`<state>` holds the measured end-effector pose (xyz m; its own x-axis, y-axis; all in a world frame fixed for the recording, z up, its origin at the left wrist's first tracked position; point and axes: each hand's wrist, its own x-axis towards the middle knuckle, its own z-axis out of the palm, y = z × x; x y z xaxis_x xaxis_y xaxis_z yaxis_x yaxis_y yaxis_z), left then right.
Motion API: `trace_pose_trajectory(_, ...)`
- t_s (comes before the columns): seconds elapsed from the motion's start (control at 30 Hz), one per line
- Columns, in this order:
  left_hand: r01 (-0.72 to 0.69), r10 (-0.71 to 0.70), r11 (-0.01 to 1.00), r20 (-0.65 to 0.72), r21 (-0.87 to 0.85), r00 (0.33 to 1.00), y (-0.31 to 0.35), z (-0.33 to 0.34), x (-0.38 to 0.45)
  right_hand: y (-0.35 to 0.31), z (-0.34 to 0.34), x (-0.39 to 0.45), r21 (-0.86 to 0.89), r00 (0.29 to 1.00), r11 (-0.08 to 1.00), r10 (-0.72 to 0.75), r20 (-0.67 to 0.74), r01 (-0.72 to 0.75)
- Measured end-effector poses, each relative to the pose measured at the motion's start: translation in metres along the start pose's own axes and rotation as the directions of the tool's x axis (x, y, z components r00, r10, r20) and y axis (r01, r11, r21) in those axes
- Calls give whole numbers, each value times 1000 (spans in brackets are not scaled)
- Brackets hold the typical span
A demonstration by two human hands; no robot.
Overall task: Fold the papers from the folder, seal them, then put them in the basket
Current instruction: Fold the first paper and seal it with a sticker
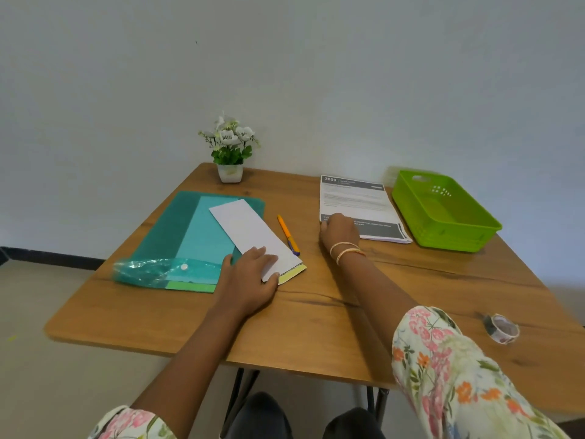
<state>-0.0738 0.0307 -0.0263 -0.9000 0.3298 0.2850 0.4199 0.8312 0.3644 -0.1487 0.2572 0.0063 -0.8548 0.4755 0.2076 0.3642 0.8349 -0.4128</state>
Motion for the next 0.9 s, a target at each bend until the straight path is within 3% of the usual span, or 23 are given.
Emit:
trace_pose_trajectory(0.2,8,-8,1000,3,14,1000,2,-2,0,3,-12,-5,108,968,980,-142,-206,167)
trace_pose_trajectory(0.33,6,-6,1000,6,12,1000,3,-3,0,7,-44,-45,291,875,869,-267,-404,399)
trace_pose_trajectory(0.43,-5,5,1000,7,15,1000,4,-5,-1,23,-66,-87,408,847,787,-256,-466,462)
trace_pose_trajectory(0.67,-2,-7,994,-80,-112,997,9,-17,-8,97,-89,-147,635,929,695,-139,-343,338)
trace_pose_trajectory(0.9,101,-178,941,-216,-323,960,15,-24,-10,158,-114,-158,689,976,697,-80,-200,198)
